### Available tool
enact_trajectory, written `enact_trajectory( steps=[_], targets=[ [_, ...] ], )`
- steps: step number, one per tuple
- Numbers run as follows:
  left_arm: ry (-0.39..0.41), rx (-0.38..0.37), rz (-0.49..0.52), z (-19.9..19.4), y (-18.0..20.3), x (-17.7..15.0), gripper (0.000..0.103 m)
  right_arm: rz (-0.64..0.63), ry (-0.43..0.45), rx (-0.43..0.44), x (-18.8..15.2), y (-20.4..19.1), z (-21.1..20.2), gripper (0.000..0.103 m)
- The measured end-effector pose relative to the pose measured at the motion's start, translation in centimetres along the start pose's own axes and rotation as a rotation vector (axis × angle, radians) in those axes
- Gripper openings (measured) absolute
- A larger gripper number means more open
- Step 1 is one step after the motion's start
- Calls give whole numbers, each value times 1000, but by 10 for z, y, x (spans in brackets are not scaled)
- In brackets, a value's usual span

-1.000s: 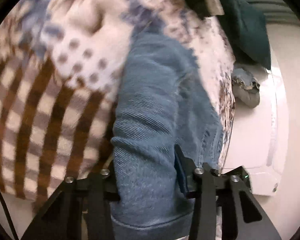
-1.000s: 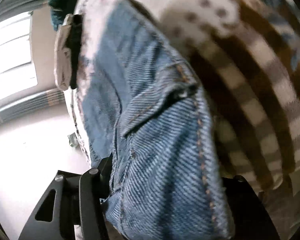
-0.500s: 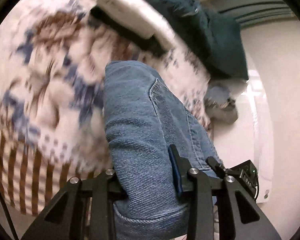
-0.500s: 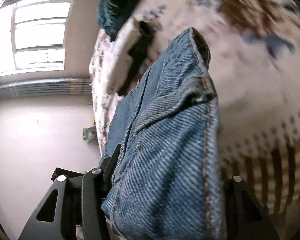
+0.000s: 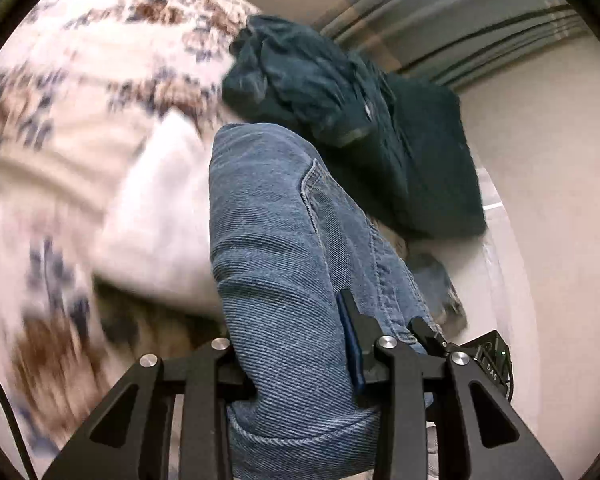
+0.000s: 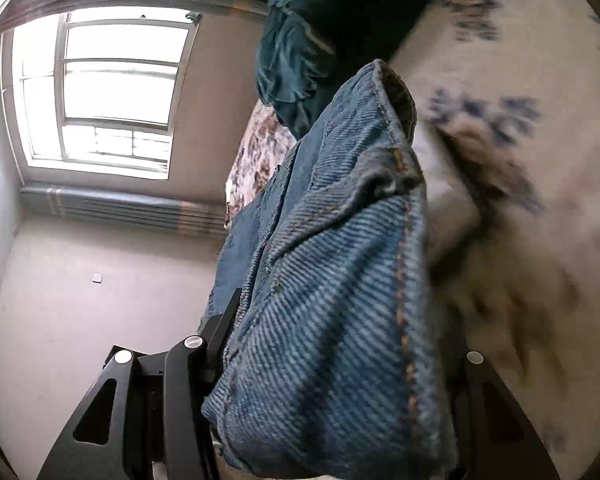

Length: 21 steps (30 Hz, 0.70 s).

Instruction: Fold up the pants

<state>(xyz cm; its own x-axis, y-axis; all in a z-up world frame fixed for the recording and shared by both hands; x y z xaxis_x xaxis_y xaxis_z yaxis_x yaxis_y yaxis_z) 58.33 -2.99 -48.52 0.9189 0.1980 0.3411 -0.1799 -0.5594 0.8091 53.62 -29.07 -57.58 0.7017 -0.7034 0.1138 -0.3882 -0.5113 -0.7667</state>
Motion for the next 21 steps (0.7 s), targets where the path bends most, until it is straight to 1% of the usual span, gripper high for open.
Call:
enact_trajectory(
  steps=[1, 4, 5, 6, 7, 8, 9, 10, 11, 12, 13, 14, 15, 16, 17, 18, 19, 20, 21],
  targets=[
    [4, 5, 10, 9, -13, 23, 31, -5, -1, 3, 9, -6, 20, 53],
    [0, 38, 15, 33, -53, 57, 31, -24, -32, -15, 34, -11, 87, 53],
    [-9, 60, 10, 39, -65, 61, 31, -23, -50, -30, 41, -11, 103, 53],
    [-25, 80, -3, 46, -81, 61, 31, -19, -78, -62, 46, -5, 122, 53],
    [-51, 104, -31, 54, -102, 57, 31, -22, -96, -83, 49, -1, 134, 53],
    [-62, 120, -47, 56, -114, 56, 31, -36, -123, -122, 49, 5, 146, 54],
    [-71, 119, -69, 58, -125, 49, 32, -50, -142, -149, 48, 8, 150, 56],
    [-76, 122, -82, 57, -129, 45, 36, -59, -155, -164, 48, 9, 152, 60],
    [-80, 134, -85, 54, -130, 39, 39, -70, -173, -183, 48, 9, 154, 62],
    [-84, 166, -83, 50, -130, 36, 50, -91, -206, -226, 50, 7, 156, 69],
    [-96, 219, -78, 46, -129, 32, 60, -110, -222, -265, 48, 7, 153, 81],
    [-112, 270, -68, 41, -125, 28, 63, -150, -235, -333, 47, 6, 148, 85],
    [-128, 317, -52, 37, -121, 24, 69, -192, -227, -379, 44, 2, 142, 93],
    [-143, 366, -21, 32, -114, 21, 74, -241, -211, -439, 44, -3, 134, 95],
    [-145, 421, 14, 26, -107, 21, 75, -310, -183, -527, 45, -9, 125, 95],
    [-141, 465, 48, 22, -99, 22, 79, -366, -153, -592, 44, -16, 116, 95],
    [-137, 505, 87, 17, -91, 21, 90, -409, -126, -650, 44, -22, 108, 96],
    [-142, 562, 121, 13, -87, 22, 95, -448, -95, -711, 45, -30, 101, 96],
    [-147, 608, 159, 10, -79, 22, 97, -504, -55, -797, 38, -38, 84, 96]
  ],
)
Point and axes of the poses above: each gripper's, at about its wrist camera, not at the fingertips, and z roughly the way its jaws point, y to its right, x to its top, the point moved 8 cm from there along z, roughly the way its jaws point, and after that the axes turned 13 degrees about -x, right-handed, at the moved point
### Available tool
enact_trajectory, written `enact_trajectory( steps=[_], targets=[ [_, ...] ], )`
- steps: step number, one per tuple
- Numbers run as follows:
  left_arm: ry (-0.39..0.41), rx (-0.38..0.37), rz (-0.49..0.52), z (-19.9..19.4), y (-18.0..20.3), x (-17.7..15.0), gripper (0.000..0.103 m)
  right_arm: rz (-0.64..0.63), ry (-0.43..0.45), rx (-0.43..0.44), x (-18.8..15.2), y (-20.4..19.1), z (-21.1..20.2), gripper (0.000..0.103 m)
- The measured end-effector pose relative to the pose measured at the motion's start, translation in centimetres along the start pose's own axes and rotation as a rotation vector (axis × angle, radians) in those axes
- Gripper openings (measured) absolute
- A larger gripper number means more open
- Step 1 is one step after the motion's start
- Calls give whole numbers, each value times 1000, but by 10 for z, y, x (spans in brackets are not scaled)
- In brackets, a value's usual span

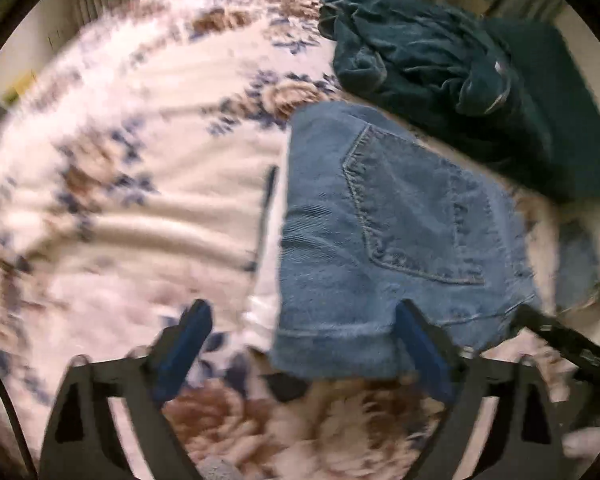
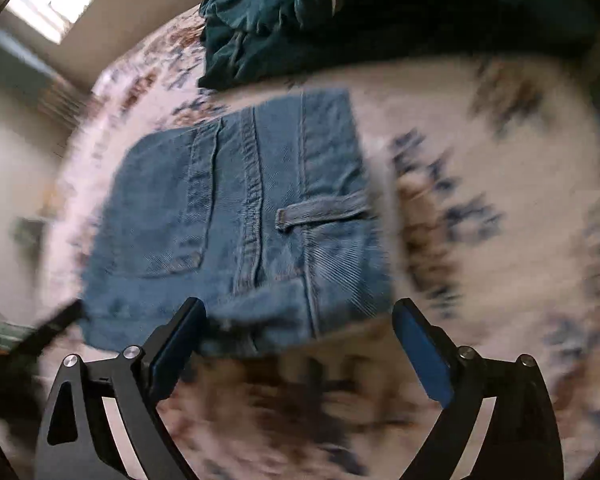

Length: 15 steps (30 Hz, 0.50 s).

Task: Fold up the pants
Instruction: 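Open both grippers and lift both tools away from the folded jeans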

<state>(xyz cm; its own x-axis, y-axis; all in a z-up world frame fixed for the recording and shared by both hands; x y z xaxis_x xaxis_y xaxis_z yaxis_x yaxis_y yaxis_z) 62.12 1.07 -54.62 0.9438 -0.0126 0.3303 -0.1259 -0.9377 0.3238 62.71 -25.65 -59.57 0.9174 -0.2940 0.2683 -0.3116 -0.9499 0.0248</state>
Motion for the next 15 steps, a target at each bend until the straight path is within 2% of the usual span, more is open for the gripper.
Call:
enact_trajectory(
  steps=[2, 6, 15],
  targets=[
    [-10, 62, 44, -8, 4, 0, 98, -38, 34, -118, -3, 2, -21, 97],
    [-9, 119, 94, -36, 20, -3, 98, -32, 94, -212, -15, 13, -68, 98],
    [73, 144, 131, -139, 64, -23, 98, -4, 180, -201, -64, 36, -211, 98]
  ],
)
Point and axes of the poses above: each gripper's, at about its wrist camera, not at the fingertips, and z roughly the way its jaws point, y to its right, x to its top, the point moved 8 cm from there along z, roughly the way its jaws point, and after that the axes turned 13 degrees about -x, right-handed, at the moved point
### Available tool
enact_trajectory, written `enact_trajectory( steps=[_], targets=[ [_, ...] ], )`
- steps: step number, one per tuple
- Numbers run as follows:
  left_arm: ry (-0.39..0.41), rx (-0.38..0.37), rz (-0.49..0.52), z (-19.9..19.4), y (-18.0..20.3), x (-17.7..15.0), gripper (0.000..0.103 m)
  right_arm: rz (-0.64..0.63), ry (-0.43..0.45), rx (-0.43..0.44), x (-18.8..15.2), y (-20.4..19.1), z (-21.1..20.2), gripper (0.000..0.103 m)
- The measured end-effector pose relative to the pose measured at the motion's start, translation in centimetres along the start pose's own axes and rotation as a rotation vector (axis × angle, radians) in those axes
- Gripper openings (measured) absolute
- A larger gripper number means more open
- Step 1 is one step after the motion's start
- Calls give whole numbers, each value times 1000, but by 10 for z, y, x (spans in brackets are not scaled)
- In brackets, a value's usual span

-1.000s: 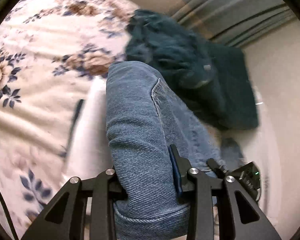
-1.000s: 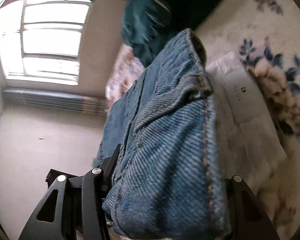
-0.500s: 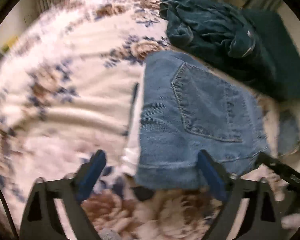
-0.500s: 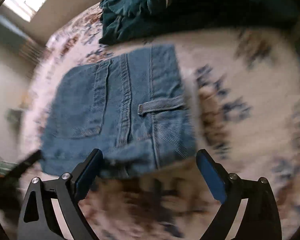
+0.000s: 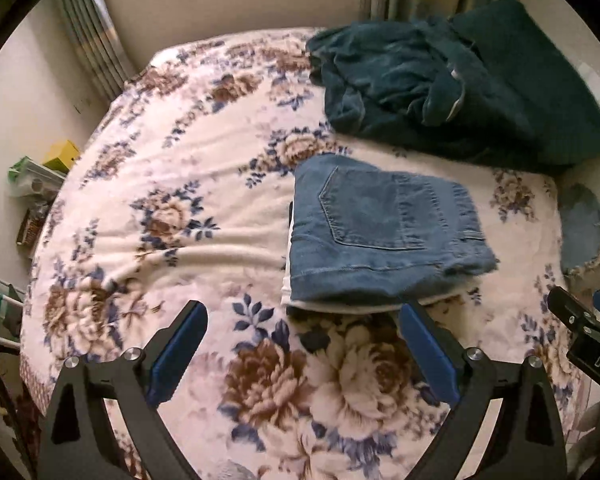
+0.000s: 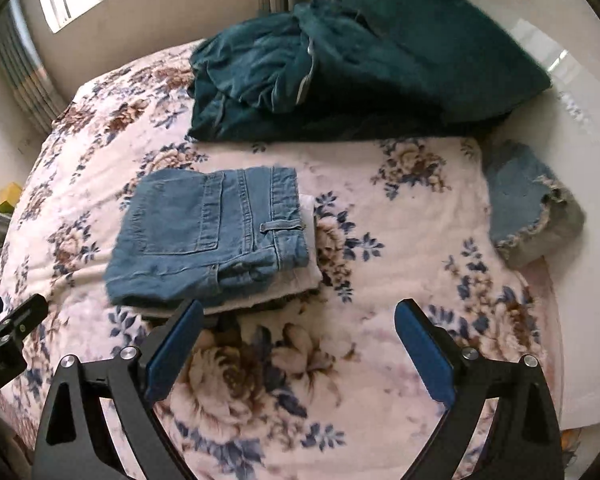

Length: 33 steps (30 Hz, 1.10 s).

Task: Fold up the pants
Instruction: 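Open both grippers and lift both tools away from the folded jeans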

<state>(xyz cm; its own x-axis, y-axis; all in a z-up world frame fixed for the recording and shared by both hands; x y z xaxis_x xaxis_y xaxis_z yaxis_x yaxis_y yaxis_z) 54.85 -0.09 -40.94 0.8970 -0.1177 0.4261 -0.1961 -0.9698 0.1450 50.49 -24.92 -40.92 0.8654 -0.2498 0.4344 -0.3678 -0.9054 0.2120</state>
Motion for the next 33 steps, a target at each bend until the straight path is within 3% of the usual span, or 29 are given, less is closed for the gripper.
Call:
enact_trajectory(
  steps=[8, 21, 27, 33],
  targets=[
    [90, 0, 12, -114, 30, -35, 98, -27, 102, 12, -31, 45, -135, 98],
    [268, -5, 7, -302, 72, -113, 98, -72, 305, 64, -119, 121, -360, 98],
    [334, -6, -8, -370, 81, -145, 98, -69, 324, 100, -161, 150, -431, 98],
    [357, 10, 48, -407, 91, -170, 98, -61, 335, 105, -194, 170, -483, 98]
  ],
)
Point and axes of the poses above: each gripper's, at about its wrist camera, not at the fingertips, and z roughly the way its jaws point, y to its right, x to its top, the point moved 8 cm from there along z, roughly the way its jaws point, and after that the axes turned 13 degrees about -x, right-handed, at the moved point
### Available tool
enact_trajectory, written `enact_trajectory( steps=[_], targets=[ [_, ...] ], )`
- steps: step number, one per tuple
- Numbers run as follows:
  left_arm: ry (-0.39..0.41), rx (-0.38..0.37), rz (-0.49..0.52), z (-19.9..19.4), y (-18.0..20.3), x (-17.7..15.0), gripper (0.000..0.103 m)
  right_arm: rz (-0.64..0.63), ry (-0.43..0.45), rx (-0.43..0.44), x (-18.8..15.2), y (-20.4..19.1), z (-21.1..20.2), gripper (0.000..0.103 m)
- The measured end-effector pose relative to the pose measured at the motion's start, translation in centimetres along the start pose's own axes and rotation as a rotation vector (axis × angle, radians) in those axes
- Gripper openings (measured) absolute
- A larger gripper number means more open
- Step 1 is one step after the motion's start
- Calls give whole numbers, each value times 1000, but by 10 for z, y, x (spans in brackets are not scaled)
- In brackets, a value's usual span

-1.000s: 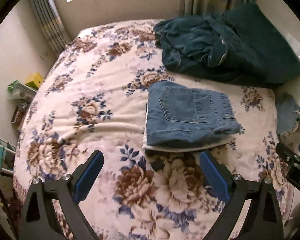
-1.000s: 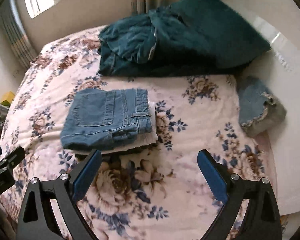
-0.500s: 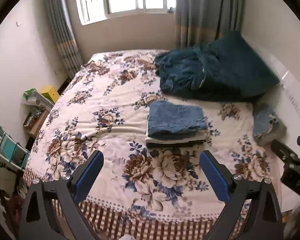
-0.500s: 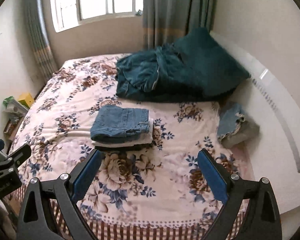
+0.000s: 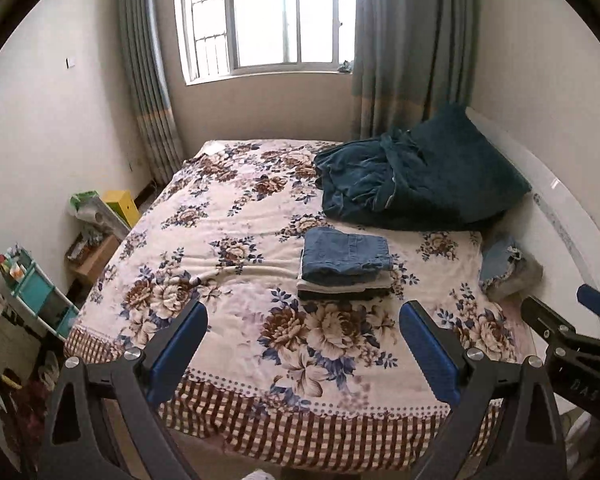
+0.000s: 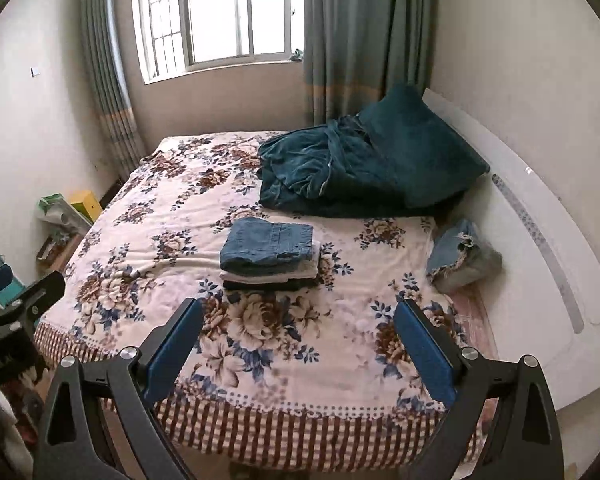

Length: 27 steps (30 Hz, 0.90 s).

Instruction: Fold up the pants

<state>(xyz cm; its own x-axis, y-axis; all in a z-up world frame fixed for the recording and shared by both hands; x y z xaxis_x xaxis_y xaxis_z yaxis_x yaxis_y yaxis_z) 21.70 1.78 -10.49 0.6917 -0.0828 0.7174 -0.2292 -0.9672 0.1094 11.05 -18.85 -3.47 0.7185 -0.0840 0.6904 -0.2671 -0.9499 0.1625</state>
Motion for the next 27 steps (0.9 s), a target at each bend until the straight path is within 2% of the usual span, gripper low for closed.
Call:
enact_trajectory(
  steps=[6, 12, 15, 23, 27],
  targets=[
    [-5, -10, 20, -25, 2, -11, 98, -5, 39, -15, -5, 11, -54, 98],
    [-10, -33, 24, -45, 10, -17, 98, -6, 69, -25, -7, 13, -90, 99],
    [3, -36, 28, -50, 9, -16, 103, -8, 73, -13, -8, 12, -94, 102],
    [19, -24, 22, -47, 2, -11, 103, -2, 122, -22, 4, 8, -93, 103],
    [22, -10, 30, -38, 3, -10, 103, 16, 104, -15, 11, 7, -76, 103]
  ],
)
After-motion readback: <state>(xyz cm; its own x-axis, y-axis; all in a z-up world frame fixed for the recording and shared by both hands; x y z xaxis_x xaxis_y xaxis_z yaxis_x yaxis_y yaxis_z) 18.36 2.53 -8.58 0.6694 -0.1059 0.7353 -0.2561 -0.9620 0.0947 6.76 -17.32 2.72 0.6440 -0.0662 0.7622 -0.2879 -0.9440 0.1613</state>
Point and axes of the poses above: each gripper's, at about its wrist camera, not at the fingertips, and z roughly the way its jaws point, y to its right, x to its top, the point moved 8 cm from there along z, roughly the way its jaws point, and after that the axes turned 13 degrees about -x, right-handed, at the moved point
